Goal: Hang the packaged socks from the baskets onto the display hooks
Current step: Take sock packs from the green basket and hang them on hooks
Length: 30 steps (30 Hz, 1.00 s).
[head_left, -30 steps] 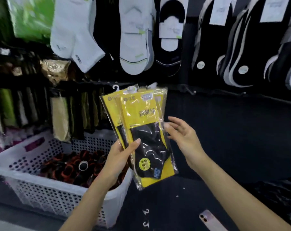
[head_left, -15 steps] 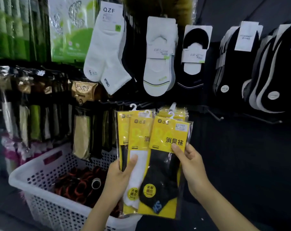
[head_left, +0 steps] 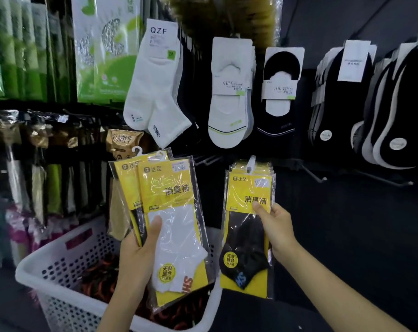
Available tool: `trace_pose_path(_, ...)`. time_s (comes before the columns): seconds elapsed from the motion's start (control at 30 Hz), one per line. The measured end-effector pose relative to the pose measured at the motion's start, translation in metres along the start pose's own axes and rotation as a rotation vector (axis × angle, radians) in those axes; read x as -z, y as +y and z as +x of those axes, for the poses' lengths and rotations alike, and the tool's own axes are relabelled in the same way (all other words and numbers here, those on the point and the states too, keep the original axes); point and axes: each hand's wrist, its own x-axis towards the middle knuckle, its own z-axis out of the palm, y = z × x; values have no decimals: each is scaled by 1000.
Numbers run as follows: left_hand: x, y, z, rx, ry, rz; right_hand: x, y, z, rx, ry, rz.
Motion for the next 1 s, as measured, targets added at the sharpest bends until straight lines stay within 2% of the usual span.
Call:
trace_pose_path(0.13, -2, -3, 0, 23, -32, -12, -2, 12, 16, -125, 80, 62)
trace_pose_path(0.23, -5, -1, -4, 48, -51, -50, 1, 21, 19, -140, 174, 20)
trace_pose_path(0.4, -11, -2, -10, 110, -95, -101, 10, 25, 0, 76, 322, -156)
trace_pose_path(0.47, -18, -4, -14, 110, -110, -121, 10, 19, -14, 138, 248, -118)
trace_pose_path(0.6, -32, -7, -22, 99, -206, -115, -2, 1, -43, 72, -117, -2)
trace_pose_path(0.67, -38, -11, -26, 121, -236, -104, -7, -4, -52, 53, -217, 52)
trace_pose_path(0.83, -51, -13, -39, 154, -240, -43, 0, -8, -59, 25, -201, 182)
trace_pose_path(0.9, -52, -11, -40, 112, -248, -16, 7, -8, -58, 22, -174, 191)
trace_pose_path(1.0, -46, -12, -34, 16, -177, 85, 18, -14, -51, 57, -108, 192)
